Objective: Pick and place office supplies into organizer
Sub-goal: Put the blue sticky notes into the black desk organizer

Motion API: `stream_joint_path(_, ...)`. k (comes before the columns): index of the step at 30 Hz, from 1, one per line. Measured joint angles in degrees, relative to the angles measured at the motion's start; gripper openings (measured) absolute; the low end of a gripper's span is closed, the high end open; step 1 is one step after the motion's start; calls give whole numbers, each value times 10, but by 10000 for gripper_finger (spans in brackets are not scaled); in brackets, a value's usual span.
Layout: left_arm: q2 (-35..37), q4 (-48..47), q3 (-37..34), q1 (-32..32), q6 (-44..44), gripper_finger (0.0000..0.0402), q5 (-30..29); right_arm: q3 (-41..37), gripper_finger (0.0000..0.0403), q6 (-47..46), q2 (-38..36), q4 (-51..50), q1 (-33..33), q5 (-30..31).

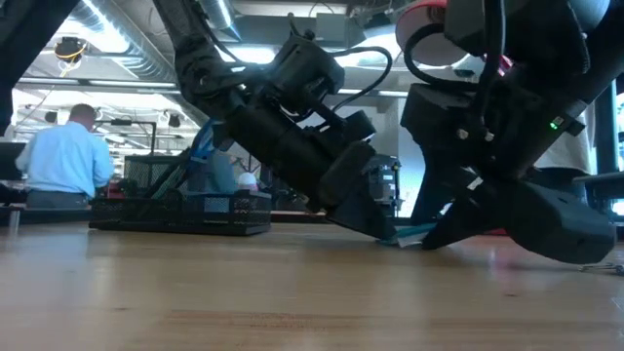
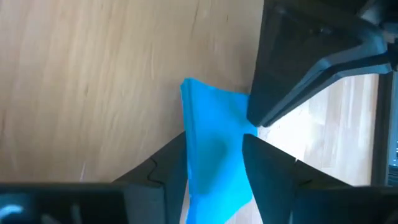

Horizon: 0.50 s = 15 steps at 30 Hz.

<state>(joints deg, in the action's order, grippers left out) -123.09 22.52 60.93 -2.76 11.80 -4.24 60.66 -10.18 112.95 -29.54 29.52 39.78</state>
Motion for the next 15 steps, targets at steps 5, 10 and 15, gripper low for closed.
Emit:
stream_joint_path(5,0,0,0,0,6,42,18,1,155,-1,0,-18,-1,7)
stream_joint_path(10,0,0,0,0,9,42,25,1,155,-2,0,-18,-9,8)
stream_joint_path(15,0,0,0,0,10,42,26,1,155,-2,1,-16,-12,33)
